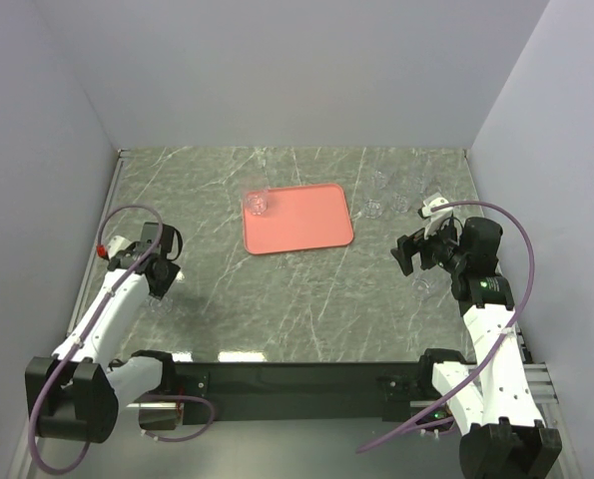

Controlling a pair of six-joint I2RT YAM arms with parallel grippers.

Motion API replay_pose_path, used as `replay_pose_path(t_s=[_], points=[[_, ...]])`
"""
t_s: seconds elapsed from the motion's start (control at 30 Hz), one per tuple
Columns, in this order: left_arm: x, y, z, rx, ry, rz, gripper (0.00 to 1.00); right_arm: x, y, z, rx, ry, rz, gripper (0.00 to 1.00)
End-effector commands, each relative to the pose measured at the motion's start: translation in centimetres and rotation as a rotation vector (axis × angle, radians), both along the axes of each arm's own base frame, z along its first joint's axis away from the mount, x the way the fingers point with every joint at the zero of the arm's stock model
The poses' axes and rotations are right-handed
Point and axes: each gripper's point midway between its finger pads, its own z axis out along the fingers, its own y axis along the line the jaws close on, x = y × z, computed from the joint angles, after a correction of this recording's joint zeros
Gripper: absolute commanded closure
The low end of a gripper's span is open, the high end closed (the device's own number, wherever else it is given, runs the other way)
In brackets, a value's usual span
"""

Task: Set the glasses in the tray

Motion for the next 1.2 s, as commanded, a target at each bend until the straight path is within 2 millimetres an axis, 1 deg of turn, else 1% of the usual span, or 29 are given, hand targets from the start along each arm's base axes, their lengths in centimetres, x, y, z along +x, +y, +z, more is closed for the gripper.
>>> replay_pose_path(t_s=[0.0,0.13,0.17,0.27,0.4,0.47,0.57,0.6,0.67,0.7,0.73,0.8,0.97,1.03,1.07,1.13,1.17], points=[[0.1,-0.1,-0.6,-0.002,0.02,-0.027,0.56,0.1,-0.1,0.7,0.002,-0.027,0.0,0.01],[0.0,0.0,-1.0,-0.001,0.031,-0.03,0.66,0.1,-0.1,0.7,0.003,-0.029,0.0,0.01],[0.1,-0.1,-1.0,-0.003,0.029,-0.037,0.67,0.1,-0.1,0.7,0.003,-0.029,0.0,0.01],[0.1,-0.2,-1.3,-0.007,0.031,-0.044,0.8,0.1,-0.2,0.7,0.002,-0.03,-0.003,0.01],[0.2,-0.3,-1.3,-0.012,0.022,-0.067,0.89,0.1,-0.2,0.8,0.006,-0.03,-0.001,0.01],[0.7,-0.5,-0.7,-0.011,-0.009,-0.1,0.94,0.1,-0.3,0.9,0.004,-0.034,-0.004,0.01],[1.5,-1.2,0.4,-0.015,-0.061,-0.176,1.0,0.0,-0.2,0.9,0.007,-0.033,-0.002,0.01],[2.1,-1.4,1.0,-0.016,-0.095,-0.204,1.0,0.0,-0.2,0.9,0.005,-0.036,-0.001,0.01],[2.6,-2.2,1.8,-0.023,-0.135,-0.289,1.0,0.0,-0.2,1.0,0.006,-0.036,-0.003,0.01],[3.3,-2.6,2.7,-0.023,-0.187,-0.321,1.0,0.0,-0.2,0.9,0.007,-0.035,-0.002,0.01],[3.5,-3.3,3.1,-0.045,-0.206,-0.364,1.0,0.0,-0.2,1.0,0.005,-0.037,-0.001,0.01],[4.4,-4.0,4.1,-0.036,-0.261,-0.438,1.0,0.0,-0.2,1.0,0.005,-0.039,-0.003,0.01],[5.9,-7.0,6.2,-0.073,-0.359,-0.666,1.0,0.0,-0.2,1.0,0.008,-0.037,-0.001,0.01],[6.8,-7.8,7.2,-0.063,-0.401,-0.737,1.0,0.0,-0.2,0.9,0.009,-0.034,-0.003,0.01],[7.0,-8.5,7.6,-0.082,-0.418,-0.776,1.0,0.0,-0.2,0.9,0.008,-0.035,0.001,0.01],[7.7,-9.2,8.1,-0.081,-0.431,-0.837,1.0,0.0,-0.2,0.9,0.008,-0.034,-0.001,0.01],[8.1,-9.9,8.7,-0.095,-0.456,-0.878,1.0,0.0,-0.2,0.8,0.008,-0.032,-0.001,0.01]])
